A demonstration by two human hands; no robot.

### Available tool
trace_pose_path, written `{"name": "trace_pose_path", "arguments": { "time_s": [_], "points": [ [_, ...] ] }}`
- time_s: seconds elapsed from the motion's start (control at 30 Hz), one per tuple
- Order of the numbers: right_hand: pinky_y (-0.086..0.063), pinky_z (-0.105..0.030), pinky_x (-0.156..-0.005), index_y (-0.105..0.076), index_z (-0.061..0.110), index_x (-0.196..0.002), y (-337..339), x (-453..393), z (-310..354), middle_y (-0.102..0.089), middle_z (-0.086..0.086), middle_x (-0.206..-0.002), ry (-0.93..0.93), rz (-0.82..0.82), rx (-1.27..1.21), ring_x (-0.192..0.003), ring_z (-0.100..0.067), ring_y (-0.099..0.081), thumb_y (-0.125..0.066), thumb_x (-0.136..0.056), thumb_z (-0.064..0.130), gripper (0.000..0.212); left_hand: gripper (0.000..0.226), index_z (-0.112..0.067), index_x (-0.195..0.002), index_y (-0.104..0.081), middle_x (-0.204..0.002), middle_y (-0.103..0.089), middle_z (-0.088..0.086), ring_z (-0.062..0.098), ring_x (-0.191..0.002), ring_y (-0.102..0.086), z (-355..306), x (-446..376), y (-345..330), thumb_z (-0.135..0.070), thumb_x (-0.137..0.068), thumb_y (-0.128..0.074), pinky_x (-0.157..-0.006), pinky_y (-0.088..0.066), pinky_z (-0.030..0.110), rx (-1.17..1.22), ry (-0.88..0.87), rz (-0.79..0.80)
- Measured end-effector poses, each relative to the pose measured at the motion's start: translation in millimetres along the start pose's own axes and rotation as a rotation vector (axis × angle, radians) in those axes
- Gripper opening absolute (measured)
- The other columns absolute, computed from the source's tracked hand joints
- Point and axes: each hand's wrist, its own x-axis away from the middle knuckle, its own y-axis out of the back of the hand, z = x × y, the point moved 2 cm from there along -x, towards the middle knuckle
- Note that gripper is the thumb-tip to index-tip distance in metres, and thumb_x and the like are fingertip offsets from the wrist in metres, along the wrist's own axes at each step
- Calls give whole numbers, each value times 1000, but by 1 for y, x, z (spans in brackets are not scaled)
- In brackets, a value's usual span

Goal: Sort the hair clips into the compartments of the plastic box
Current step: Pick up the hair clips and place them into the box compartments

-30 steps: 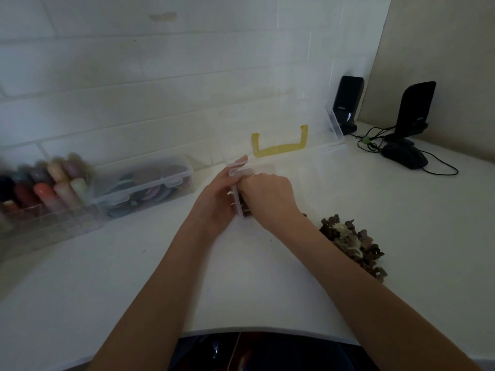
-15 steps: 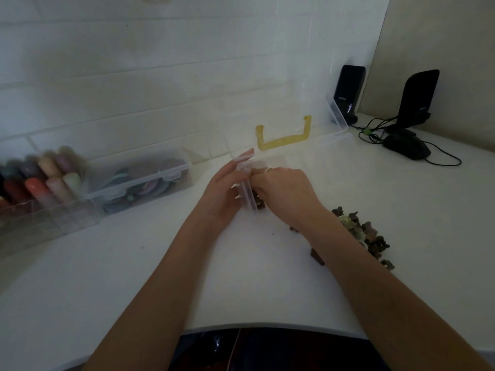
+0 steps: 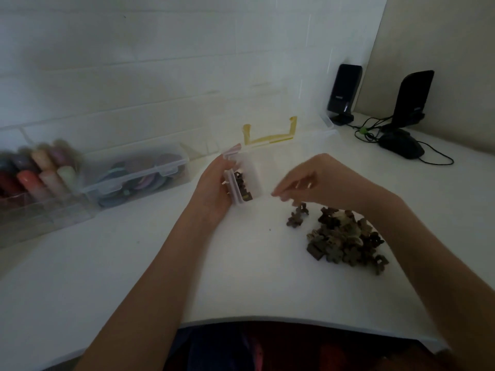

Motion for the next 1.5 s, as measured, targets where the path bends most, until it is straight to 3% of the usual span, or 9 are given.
{"name": "trace_pose_path", "arguments": {
  "time_s": [0.1,0.23,0.33,0.57,0.7,0.9,1.1,1.27,1.5],
  "points": [
    [-52,-21,-79,-70,37,-107,-2,13,-12,-70,18,-100,-38,190,351,-83,6,-61,-69,-81,35,26,27,-22,-97,-67,-82,-54,0,16,-67,-54,0,3,0,-32,-72,-70,-69,-48,29,-4,-49,-4],
    [-39,-21,-88,-54,45,-125,-9,19,-18,-54,8,-113,-80,320,538,-103,-9,-51,-62,-82,49,44,48,-29,-109,-71,-88,-61,0,19,-75,-58,0,5,3,-35,-61,-73,-76,-47,33,-45,-108,1],
    [-33,-17,-78,-61,41,-115,-12,17,-16,-56,6,-105,-7,240,530,-93,-8,-51,-62,-85,40,30,44,-30,-107,-72,-89,-57,1,20,-81,-55,-1,6,1,-39,-65,-74,-77,-45,34,-66,-99,14],
    [-48,-15,-66,-63,20,-96,4,0,-6,-68,12,-87,135,-70,-8,-78,-8,-62,-70,-79,10,21,32,-24,-119,-64,-87,-67,2,18,-77,-64,-1,10,-1,-27,-89,-57,-65,-52,27,-2,-118,64],
    [-38,-12,-62,-54,22,-93,-4,-11,-12,-61,16,-85,112,-225,126,-74,-6,-51,-70,-81,15,22,30,-21,-118,-62,-88,-70,3,15,-74,-68,-2,14,-3,-23,-91,-51,-59,-53,25,16,-136,62],
    [-30,-14,-69,-72,14,-94,-29,-7,-21,-64,0,-84,241,-335,335,-80,-7,-42,-70,-82,11,12,22,-22,-105,-70,-85,-66,3,20,-78,-61,-4,17,-8,-21,-92,-53,-58,-50,22,1,-137,19],
    [-35,-12,-67,-71,28,-107,-16,0,-30,-54,9,-86,212,-190,194,-75,-2,-42,-64,-86,20,24,47,-27,-117,-70,-104,-50,7,26,-95,-46,-3,13,-3,-29,-70,-67,-68,-43,30,-10,-143,-27],
    [-37,-9,-51,-75,27,-82,25,16,-37,-61,9,-54,68,-76,32,-47,-2,-48,-74,-76,25,6,44,-26,-107,-74,-108,-52,7,29,-102,-40,-4,11,0,-19,-65,-63,-68,-45,28,43,-123,0],
    [-33,-24,-50,-70,47,-92,20,18,-44,-51,11,-42,-40,67,272,-37,-7,-40,-74,-73,38,21,40,-26,-95,-77,-112,-47,9,27,-103,-41,-5,14,-4,-17,-59,-62,-66,-47,28,65,-112,56]
  ]
}}
